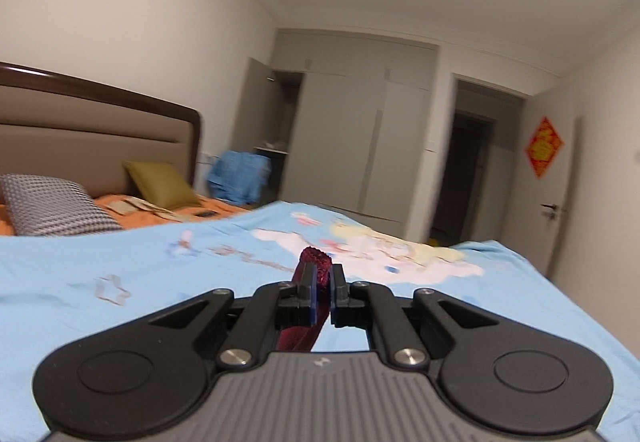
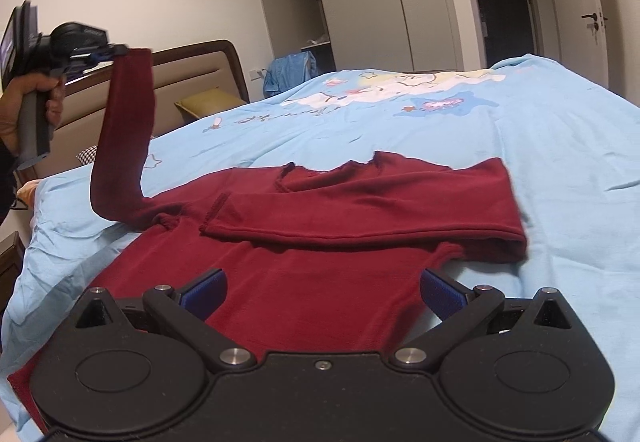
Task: Fold small clothes
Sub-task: 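Lift the sleeve with the left gripper, fold it across the body, release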
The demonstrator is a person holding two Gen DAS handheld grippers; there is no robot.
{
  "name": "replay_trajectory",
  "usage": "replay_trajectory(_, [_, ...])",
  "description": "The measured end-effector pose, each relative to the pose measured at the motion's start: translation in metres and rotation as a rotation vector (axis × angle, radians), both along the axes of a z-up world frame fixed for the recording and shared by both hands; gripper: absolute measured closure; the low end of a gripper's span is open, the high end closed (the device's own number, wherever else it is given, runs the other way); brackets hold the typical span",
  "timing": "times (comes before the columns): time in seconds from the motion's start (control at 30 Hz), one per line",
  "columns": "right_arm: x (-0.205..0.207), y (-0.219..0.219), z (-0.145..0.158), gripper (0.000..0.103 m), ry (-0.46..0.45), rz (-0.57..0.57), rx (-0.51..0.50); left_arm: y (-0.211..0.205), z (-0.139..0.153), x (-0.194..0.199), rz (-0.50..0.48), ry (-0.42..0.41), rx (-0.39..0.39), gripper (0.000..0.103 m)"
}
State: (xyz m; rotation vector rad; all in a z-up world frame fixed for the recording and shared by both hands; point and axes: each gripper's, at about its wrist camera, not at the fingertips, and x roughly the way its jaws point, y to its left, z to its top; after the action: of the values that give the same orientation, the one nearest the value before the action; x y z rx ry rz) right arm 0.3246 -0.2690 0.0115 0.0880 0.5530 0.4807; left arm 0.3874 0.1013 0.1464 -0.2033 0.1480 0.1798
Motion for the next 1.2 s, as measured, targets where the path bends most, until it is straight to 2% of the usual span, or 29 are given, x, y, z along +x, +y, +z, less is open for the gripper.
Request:
replay_trajectory(0.27, [-0.008,-0.025,-0.003,0.001,0.004,-0.038,0.0,-0.078,-0.038,0.025,-0.148,0.052,0.002,0.098])
replay_trajectory(0.4, [-0.011,-0.036,-0.005,0.001,0.009,-0.069,0.0,-0.113,-0.055,0.031,-0.22,0.074,-0.025,0.098])
replay_trajectory(0.67, [-0.019,-0.051,-0.009,0.001,0.02,-0.115,0.009,-0.182,-0.098,0.037,-0.336,0.15,-0.016,0.098])
replay_trajectory(0.87, [-0.025,-0.057,-0.012,0.001,0.035,-0.135,0.008,-0.209,-0.136,0.046,-0.359,0.23,-0.017,0.098])
replay_trajectory(1.2, [-0.026,-0.063,-0.018,0.001,0.058,-0.165,0.019,-0.223,-0.167,0.04,-0.449,0.317,0.011,0.098])
